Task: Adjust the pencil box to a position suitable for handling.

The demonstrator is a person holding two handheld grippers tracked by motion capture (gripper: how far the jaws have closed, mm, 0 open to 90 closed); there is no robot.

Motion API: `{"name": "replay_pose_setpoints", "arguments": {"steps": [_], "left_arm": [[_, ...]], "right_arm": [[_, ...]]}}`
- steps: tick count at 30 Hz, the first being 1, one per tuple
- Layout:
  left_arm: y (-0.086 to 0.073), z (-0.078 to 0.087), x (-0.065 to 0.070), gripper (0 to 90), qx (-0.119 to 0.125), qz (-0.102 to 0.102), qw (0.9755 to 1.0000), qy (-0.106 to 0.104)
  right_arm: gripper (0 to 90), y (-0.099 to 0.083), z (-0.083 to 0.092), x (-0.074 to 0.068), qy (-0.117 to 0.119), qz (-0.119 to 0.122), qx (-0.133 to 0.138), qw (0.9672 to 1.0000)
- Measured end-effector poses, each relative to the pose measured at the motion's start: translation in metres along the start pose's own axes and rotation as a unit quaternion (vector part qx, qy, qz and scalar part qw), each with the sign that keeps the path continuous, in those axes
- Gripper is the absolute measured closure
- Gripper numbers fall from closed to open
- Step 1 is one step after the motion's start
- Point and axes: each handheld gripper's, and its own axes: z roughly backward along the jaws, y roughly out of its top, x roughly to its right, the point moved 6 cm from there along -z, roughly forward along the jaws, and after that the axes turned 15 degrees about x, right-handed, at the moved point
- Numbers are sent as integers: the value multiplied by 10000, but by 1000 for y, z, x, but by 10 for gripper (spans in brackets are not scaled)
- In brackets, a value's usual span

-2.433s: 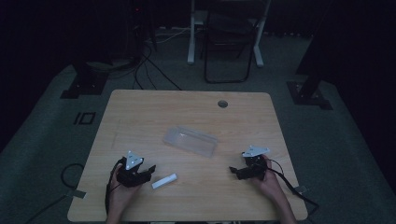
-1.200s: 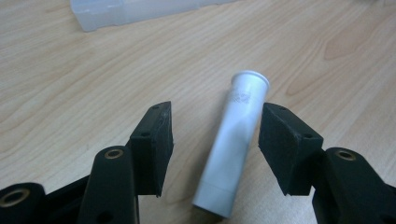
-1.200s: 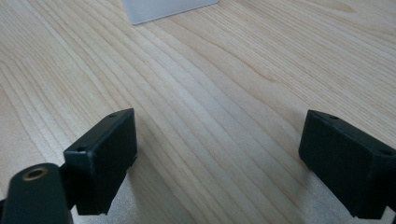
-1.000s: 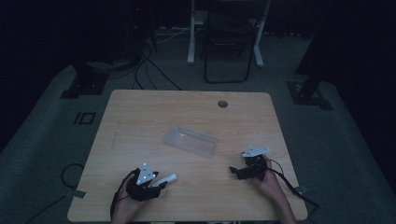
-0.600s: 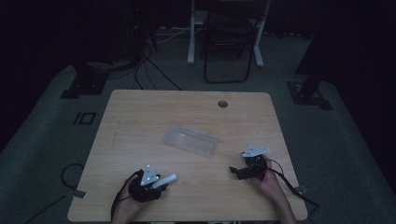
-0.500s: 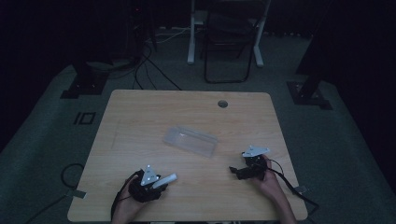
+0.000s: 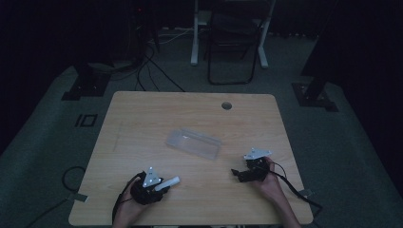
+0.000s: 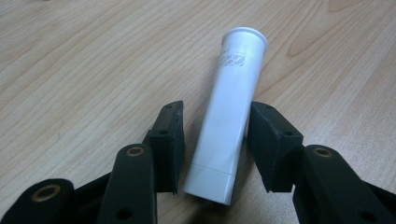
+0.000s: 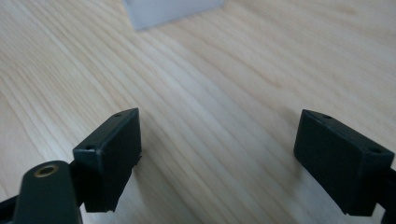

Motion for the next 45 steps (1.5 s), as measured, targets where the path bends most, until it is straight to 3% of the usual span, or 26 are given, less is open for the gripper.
{"name": "replay_pose_setpoints", "arguments": {"steps": [6,12,20,30,45], "left_arm": [[0,-1,-1,572,8,-6,10000,-22],[1,-1,0,606,17,-35,10000,-73],[1,-1,3,703,23,-132,9997,-190],[2,-3,4,705,21,-153,9996,-247],[6,-11,10,706,86,-212,9991,-345]], "right_arm": [[150,25,-14,-12,142,-116,281,9994],[150,42,-40,-21,155,-50,328,9993],[158,40,-64,-24,5,103,118,9999],[225,38,-67,-17,-64,164,84,9998],[579,38,-64,-3,-234,46,160,9996]]}}
